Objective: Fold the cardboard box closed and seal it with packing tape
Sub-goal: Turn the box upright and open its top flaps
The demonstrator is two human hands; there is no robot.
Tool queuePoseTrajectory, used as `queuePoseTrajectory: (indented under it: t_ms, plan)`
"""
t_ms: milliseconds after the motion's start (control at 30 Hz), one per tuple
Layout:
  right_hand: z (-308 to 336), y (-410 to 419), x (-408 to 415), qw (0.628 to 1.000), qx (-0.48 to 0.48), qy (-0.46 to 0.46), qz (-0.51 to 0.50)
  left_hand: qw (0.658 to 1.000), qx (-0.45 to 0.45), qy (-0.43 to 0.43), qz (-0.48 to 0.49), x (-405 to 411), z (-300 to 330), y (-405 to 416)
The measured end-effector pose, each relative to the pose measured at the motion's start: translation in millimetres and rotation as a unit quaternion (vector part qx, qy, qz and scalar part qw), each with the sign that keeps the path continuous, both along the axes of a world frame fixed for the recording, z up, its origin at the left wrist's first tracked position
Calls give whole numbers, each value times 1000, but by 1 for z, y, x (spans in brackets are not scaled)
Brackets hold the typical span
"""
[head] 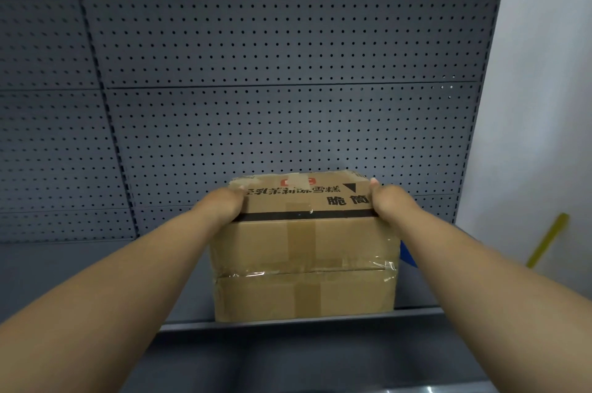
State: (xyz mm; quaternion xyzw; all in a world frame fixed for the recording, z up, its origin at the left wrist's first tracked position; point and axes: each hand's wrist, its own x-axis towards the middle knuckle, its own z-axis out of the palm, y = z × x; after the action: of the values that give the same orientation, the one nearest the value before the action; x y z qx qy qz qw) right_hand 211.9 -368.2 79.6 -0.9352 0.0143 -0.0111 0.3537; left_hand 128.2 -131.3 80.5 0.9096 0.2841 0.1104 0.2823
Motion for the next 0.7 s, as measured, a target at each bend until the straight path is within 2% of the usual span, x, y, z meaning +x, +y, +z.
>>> queuePoseTrajectory:
  t_ms: [133, 333, 533, 700]
  plan:
    - [15, -4, 9, 999, 13, 42, 31, 999, -52, -3, 11, 4, 4, 9]
    - [17, 8, 13, 996, 17, 79, 24, 997, -66, 7, 36, 11, 2, 10]
    - [0, 6, 10, 999, 29, 26, -9, 995, -84, -36, 30, 2, -1, 14]
    - [-9, 2, -5, 998, 44, -31, -11, 986, -117, -100, 67, -15, -5, 18]
